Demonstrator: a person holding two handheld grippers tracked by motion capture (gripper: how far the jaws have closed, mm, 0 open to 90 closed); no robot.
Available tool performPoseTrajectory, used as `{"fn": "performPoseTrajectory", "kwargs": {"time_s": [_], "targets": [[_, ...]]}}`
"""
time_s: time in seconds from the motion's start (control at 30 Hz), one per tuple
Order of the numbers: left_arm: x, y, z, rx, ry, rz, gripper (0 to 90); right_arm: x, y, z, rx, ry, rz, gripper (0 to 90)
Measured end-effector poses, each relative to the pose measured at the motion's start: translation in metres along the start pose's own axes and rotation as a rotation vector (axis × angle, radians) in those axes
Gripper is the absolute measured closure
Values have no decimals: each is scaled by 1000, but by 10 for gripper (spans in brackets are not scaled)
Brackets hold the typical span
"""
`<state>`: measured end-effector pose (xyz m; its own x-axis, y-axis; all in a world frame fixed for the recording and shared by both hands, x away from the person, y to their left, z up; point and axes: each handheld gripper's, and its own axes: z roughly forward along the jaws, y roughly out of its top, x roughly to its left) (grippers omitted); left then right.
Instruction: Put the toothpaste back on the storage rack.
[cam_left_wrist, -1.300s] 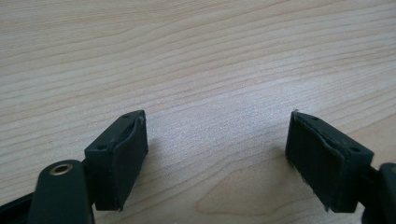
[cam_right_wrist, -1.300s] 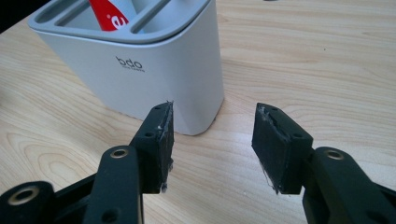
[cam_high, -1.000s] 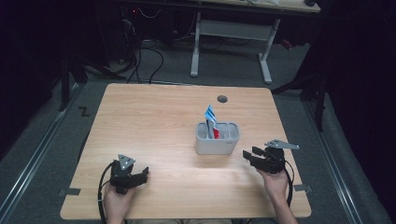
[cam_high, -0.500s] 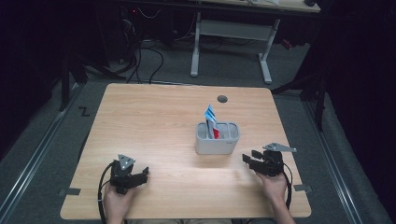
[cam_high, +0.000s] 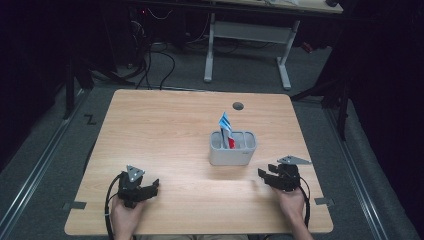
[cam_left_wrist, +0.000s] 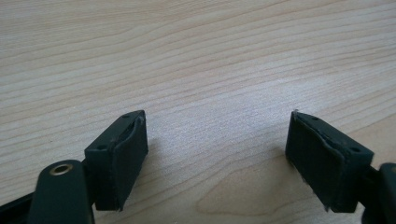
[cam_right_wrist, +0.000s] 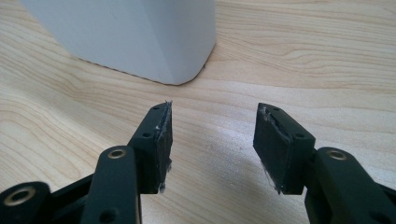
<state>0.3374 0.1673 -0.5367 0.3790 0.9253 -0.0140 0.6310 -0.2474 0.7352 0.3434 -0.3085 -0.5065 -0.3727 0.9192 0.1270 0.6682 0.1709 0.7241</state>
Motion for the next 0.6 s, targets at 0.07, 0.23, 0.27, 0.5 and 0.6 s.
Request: {"fn": "performPoseTrajectory", "kwargs": {"time_s": [0.07,0.23,0.27,0.5,0.6], "targets": [[0,0,0,0,0,0,215,0,-1,2,2,-6,-8,472],[0,0,0,0,0,0,215,-1,-5,6,17,-16,1,472],[0,0,0,0,0,0,215,-1,-6,7,19,-19,-9,472],[0,0,0,0,0,0,215,-1,-8,11,27,-30,-8,472],[0,0,0,1,-1,0,215,-1,-9,13,32,-37,-10,470]]}}
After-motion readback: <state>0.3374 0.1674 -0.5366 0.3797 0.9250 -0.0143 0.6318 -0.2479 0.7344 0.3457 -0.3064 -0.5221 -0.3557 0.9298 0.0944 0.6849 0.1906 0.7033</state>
